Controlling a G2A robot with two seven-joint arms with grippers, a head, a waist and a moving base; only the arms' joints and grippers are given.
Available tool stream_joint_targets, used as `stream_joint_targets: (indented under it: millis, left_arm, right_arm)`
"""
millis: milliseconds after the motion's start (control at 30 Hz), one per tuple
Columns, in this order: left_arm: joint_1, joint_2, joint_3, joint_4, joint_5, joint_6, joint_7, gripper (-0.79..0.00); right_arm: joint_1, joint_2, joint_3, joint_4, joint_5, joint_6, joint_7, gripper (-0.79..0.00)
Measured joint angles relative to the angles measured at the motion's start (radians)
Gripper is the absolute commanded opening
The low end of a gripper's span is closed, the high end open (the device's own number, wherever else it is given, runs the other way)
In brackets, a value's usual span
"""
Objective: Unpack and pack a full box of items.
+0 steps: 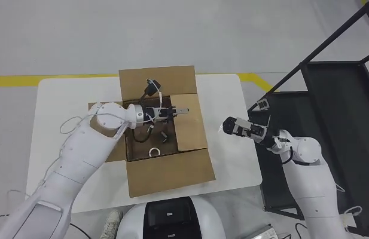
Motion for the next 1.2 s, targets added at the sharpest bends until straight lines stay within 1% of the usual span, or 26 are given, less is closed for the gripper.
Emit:
stream_joint_targets:
  millis: [167, 233, 400, 533, 633, 700, 833, 1067, 1200]
  left_arm:
    - [-0.061, -0.042, 0.048, 0.12, -0.07, -0.045, 0.008, 0.0]
    - [-0.076, -0.053, 0.053, 0.141, -0.091, -0.08, 0.017, 0.0]
    - [-0.092, -0.07, 0.052, 0.125, -0.135, -0.221, 0.0, 0.0]
    - [-0.12, -0.095, 0.082, 0.117, -0.154, -0.25, -0.005, 0.0]
    - [-0.156, -0.127, 0.12, 0.12, -0.184, -0.298, -0.009, 0.0]
    - [-0.184, -0.15, 0.149, 0.14, -0.188, -0.327, 0.002, 0.0]
    - [-0.236, -0.199, 0.205, 0.2, -0.204, -0.326, 0.01, 0.0]
    - [-0.312, -0.297, 0.298, 0.353, -0.215, -0.324, 0.032, 0.0]
    - [-0.335, -0.346, 0.332, 0.436, -0.219, -0.328, 0.029, 0.0]
  right_arm:
    - [-0.033, 0.007, 0.027, -0.02, 0.031, -0.01, 0.022, 0.0]
    - [-0.036, 0.009, 0.028, -0.023, 0.037, -0.012, 0.028, 0.0]
    - [-0.036, 0.013, 0.02, -0.031, 0.03, -0.01, 0.036, 0.0]
    - [-0.041, 0.016, 0.014, -0.04, 0.029, -0.016, 0.027, 0.0]
    - [-0.048, 0.018, 0.011, -0.047, 0.029, -0.022, 0.024, 0.0]
    - [-0.056, 0.019, 0.013, -0.052, 0.031, -0.025, 0.023, 0.0]
    - [-0.071, 0.023, 0.028, -0.066, 0.036, -0.028, 0.02, 0.0]
    - [-0.137, 0.027, 0.087, -0.119, 0.051, -0.09, -0.05, 0.0]
    - [-0.153, 0.031, 0.089, -0.141, 0.075, -0.072, -0.014, 0.0]
